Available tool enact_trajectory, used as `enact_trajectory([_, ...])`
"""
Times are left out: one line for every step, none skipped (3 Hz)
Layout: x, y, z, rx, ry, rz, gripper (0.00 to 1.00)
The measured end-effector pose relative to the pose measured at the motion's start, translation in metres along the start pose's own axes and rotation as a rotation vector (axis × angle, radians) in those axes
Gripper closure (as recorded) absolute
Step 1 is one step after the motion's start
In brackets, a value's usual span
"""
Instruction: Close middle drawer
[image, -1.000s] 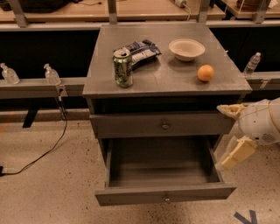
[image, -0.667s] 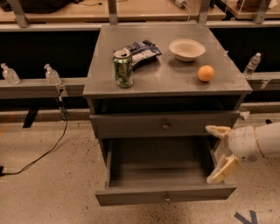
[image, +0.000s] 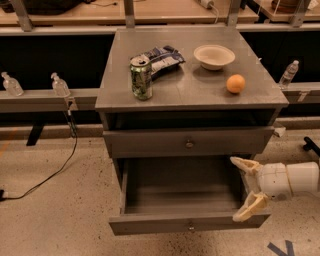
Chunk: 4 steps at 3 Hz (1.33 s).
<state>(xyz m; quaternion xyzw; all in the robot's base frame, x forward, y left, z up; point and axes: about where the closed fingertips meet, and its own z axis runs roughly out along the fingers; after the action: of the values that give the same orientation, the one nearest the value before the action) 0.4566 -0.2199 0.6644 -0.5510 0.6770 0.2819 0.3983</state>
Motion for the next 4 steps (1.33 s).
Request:
enact_trajectory([0.007, -0.004, 0.007, 0.011, 0.035, -0.023, 0.00])
enact_trajectory([0.039, -0.012, 0.022, 0.011, 0.099, -0.104, 0.00])
enact_trajectory([0.096, -0.012, 0.047, -0.011, 0.183, -0.192, 0.00])
enact_trajectory([0.136, -0.013, 0.062, -0.032, 0.228, -0.222, 0.00])
